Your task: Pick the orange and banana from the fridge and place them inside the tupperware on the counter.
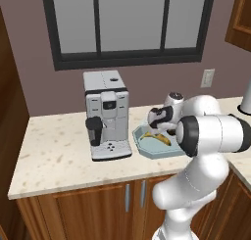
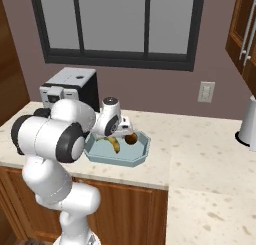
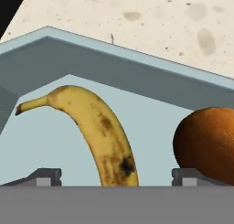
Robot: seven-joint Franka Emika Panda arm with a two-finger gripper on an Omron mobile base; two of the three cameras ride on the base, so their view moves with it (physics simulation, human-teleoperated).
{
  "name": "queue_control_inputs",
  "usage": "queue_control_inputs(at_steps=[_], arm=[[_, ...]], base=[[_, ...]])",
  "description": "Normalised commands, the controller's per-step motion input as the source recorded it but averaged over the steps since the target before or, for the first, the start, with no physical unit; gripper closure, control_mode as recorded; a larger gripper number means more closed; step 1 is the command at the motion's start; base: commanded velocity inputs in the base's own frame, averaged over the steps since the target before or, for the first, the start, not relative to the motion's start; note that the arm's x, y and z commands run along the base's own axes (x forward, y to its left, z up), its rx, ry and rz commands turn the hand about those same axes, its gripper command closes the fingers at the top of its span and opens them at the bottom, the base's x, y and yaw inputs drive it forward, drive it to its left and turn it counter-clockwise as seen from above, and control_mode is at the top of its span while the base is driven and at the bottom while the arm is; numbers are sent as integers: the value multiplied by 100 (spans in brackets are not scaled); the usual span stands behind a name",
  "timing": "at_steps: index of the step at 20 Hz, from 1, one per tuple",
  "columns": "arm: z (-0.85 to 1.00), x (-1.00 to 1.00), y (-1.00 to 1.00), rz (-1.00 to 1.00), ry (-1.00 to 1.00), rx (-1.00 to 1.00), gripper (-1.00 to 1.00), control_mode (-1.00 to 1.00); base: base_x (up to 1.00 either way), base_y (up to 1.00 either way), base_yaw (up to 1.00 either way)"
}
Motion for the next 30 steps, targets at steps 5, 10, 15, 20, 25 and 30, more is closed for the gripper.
queue_control_inputs(at_steps=[5,10,15,20,25,30], arm=[[86,-73,0,0,-13,0,-100,-100],[81,-76,17,0,-15,-3,-100,-100],[89,-75,28,0,-8,-5,-100,-100],[89,-63,46,0,-13,-10,-100,-100],[79,-51,50,0,-12,-13,-100,-100],[66,-31,54,0,-7,-15,-100,-100]], base=[[0,0,0],[0,0,0],[0,0,0],[0,0,0],[0,0,0],[0,0,0]])
